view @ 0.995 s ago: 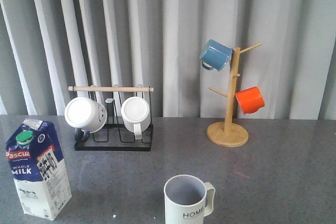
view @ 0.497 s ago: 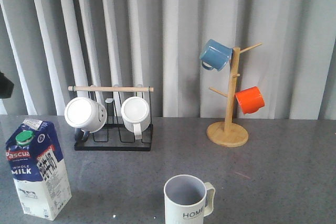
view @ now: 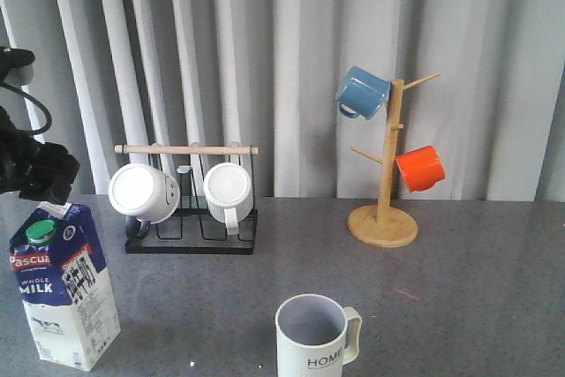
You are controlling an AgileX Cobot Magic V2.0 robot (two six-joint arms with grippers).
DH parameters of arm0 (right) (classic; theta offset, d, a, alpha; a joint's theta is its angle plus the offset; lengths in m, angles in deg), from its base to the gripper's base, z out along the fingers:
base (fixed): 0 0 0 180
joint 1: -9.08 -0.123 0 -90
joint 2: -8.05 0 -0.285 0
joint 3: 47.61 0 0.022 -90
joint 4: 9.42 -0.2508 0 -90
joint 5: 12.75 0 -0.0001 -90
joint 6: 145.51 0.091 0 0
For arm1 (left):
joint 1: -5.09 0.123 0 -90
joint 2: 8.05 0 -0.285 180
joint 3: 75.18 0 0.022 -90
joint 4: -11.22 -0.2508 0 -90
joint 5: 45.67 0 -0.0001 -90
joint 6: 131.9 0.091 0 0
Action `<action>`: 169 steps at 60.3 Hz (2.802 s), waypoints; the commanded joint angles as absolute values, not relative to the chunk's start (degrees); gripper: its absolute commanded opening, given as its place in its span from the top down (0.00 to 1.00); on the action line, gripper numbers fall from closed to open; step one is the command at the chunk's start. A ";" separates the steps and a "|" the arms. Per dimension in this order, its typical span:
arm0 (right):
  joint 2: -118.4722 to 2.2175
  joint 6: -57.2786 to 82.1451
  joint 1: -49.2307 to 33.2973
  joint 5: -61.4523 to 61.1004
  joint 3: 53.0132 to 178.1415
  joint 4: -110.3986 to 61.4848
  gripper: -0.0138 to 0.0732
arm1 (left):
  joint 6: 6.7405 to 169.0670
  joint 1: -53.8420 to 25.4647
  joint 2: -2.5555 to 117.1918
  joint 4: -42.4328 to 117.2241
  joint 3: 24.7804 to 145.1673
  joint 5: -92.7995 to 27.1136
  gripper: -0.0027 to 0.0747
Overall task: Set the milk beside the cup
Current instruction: 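Lower the left gripper onto the milk carton top and grasp it, then lift the milk carton with the left gripper and carry it toward the mug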
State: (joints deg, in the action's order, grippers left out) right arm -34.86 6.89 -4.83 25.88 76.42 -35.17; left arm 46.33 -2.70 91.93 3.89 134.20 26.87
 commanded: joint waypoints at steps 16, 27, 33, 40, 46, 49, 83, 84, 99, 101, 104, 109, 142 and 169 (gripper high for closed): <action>-34.89 7.04 -4.44 23.08 77.84 -36.21 0.85 | 45.51 -1.28 93.20 3.18 135.98 26.05 0.22; -34.89 7.04 -4.44 23.03 77.84 -36.21 0.85 | 45.99 0.93 94.42 6.16 135.70 26.05 0.22; -34.89 7.04 -4.44 23.03 77.84 -36.21 0.85 | 46.12 1.00 94.66 6.13 135.70 26.05 0.22; -34.89 7.04 -4.44 22.96 77.84 -36.21 0.85 | 47.43 1.00 95.30 7.84 135.70 26.05 0.22; -34.89 7.04 -4.44 22.96 77.84 -36.21 0.85 | 48.64 1.00 95.85 10.85 135.70 26.05 0.22; -34.89 7.04 -4.44 22.96 77.84 -36.21 0.85 | 48.58 1.00 96.29 10.84 135.70 26.05 0.22; -34.89 7.04 -4.44 22.92 77.84 -36.16 0.85 | 48.92 1.00 100.07 10.33 135.05 26.05 0.22; -34.89 7.04 -4.44 22.92 77.84 -36.16 0.85 | 48.92 1.00 100.08 10.27 135.05 26.05 0.22; -34.89 7.04 -4.44 22.92 77.84 -36.16 0.85 | 48.92 1.00 100.57 8.56 135.05 26.05 0.26; -34.89 7.04 -4.44 22.92 77.84 -36.16 0.85 | 48.92 1.00 100.57 8.56 135.05 26.05 0.29; -34.89 7.04 -4.44 22.92 77.84 -36.16 0.85 | 48.92 1.00 100.57 8.40 135.05 26.05 0.33; -34.89 7.04 -4.44 22.92 77.84 -36.16 0.85 | 48.82 1.00 100.57 8.10 135.05 26.05 0.42; -34.89 7.04 -4.44 22.92 77.84 -36.16 0.85 | 49.59 0.95 99.42 14.25 141.11 26.01 0.95; -34.89 7.28 -4.44 22.94 77.84 -36.16 0.85 | 55.15 -5.15 102.39 34.25 157.34 25.70 0.98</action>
